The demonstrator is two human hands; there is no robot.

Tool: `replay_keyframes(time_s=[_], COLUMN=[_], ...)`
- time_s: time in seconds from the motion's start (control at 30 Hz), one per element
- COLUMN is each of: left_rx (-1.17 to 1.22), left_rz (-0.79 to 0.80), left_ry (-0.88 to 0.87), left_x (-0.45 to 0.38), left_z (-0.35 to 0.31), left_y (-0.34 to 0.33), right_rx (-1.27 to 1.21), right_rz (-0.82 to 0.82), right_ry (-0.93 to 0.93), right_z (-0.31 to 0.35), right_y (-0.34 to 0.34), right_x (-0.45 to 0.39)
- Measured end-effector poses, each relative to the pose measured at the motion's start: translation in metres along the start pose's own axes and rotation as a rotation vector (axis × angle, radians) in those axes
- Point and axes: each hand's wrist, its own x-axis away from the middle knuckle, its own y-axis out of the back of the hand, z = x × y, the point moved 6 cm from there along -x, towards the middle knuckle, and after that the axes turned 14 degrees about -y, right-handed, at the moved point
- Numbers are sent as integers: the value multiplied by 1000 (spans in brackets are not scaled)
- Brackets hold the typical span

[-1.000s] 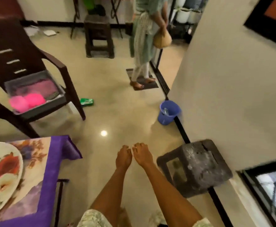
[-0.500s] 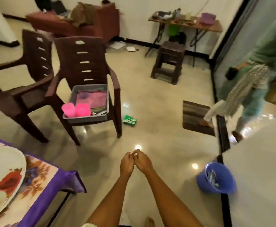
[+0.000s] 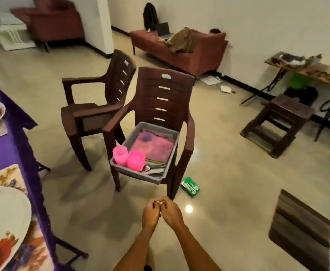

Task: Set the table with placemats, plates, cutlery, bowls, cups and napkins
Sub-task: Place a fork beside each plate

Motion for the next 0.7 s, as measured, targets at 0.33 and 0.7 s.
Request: replay_keyframes(time_s=[0.33, 0.7], left_rx=[152, 629], left_rz=[-181, -405], left_ry=[262, 790], left_x=[-166, -280], left_z=[-1, 69], left_y=[-4, -60], right_rx=[130, 521], right_rz=[162, 331], right_ry=[-23, 58], right_z=[78, 71], right_y=[12, -25], right_x=[-176, -371])
